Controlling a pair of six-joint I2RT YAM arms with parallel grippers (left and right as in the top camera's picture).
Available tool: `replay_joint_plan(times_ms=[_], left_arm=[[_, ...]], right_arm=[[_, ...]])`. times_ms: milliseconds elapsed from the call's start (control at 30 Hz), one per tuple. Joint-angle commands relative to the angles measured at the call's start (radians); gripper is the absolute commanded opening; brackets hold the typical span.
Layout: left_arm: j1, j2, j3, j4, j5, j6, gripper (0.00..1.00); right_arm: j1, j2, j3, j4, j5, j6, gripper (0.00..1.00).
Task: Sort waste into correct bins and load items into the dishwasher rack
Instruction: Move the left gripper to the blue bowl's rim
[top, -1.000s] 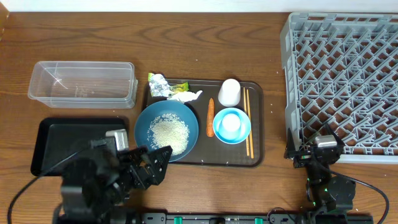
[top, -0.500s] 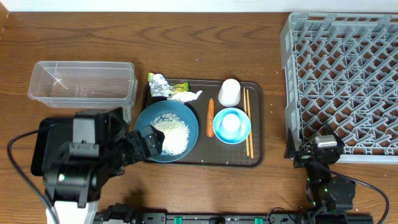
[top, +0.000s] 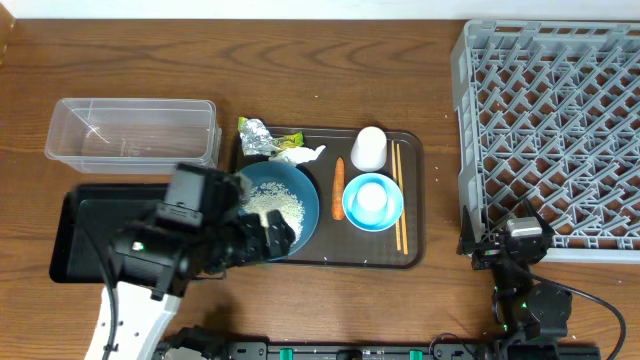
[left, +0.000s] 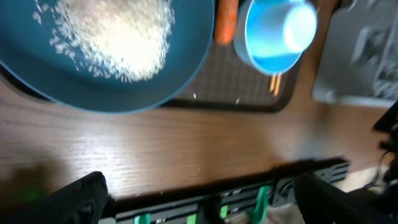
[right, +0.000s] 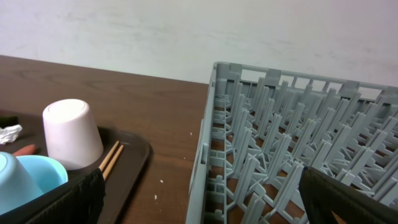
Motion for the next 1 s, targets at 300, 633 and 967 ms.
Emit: replay_joint_plan(times_ms=[300,633,967], left_arm=[[-0.346,0.077,0.015,-0.003,-0.379,-0.276,0.99],[-0.349,0.213,0.015,0.015,-0.378,-0.275,0.99],[-0.428,0.355,0.015,0.087,-0.409,-0.219,0.99]], right_arm=[[-0.008,-0.008,-0.001,-0.005,0.005,-0.013,0.99],[-0.008,-0.008,-0.001,-0.005,0.005,-0.013,0.99],[-0.008,-0.008,-0.001,-0.005,0.005,-0.013,0.99]])
